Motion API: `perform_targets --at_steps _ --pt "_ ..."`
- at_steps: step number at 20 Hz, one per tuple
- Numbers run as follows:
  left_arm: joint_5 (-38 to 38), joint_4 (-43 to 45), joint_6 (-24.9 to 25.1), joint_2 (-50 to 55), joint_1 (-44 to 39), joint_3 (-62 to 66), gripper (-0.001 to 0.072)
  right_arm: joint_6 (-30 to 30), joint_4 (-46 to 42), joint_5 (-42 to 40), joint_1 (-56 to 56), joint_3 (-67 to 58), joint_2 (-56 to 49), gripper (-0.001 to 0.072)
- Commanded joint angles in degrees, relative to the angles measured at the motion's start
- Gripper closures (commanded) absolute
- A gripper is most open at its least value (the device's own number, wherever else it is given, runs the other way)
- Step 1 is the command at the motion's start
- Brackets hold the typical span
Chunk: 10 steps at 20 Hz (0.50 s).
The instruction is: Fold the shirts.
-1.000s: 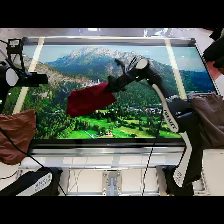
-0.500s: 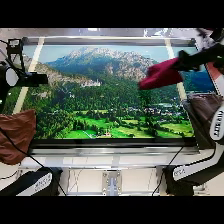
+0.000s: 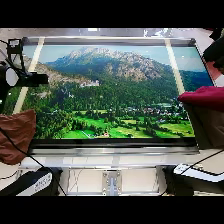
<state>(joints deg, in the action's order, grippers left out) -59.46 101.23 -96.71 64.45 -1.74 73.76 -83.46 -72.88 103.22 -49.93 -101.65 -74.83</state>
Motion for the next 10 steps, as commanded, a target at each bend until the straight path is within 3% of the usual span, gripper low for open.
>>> perform_targets --at_steps 1,6,7,8,9,10 --pt "-0.02 -1.09 0.00 0.02 0.02 -0.02 0.0695 2.14 -3.72 -1.33 -10.82 14.43 7.63 0.0695" --pt "0.00 -4.24 0.02 0.02 0.00 -0.02 0.0695 2.89 -6.60 -11.96 -17.33 29.92 10.16 0.0671" --pt "0.00 -4.24 0.00 0.02 0.00 -0.02 0.0695 3.21 -6.62 -11.93 -17.33 30.10 10.16 0.0524" --pt "-0.02 -4.24 0.00 0.02 0.00 -0.02 0.0695 3.10 -6.45 -11.41 -17.33 29.70 10.32 0.0312" --pt "-0.02 -4.24 0.00 0.02 0.00 -0.02 0.0695 2.19 -6.16 -9.57 -17.31 28.41 10.40 0.0218" --pt "-0.02 -4.24 0.00 0.02 0.00 -0.02 0.0695 0.20 -4.94 -7.56 -17.33 26.32 10.60 0.0221"
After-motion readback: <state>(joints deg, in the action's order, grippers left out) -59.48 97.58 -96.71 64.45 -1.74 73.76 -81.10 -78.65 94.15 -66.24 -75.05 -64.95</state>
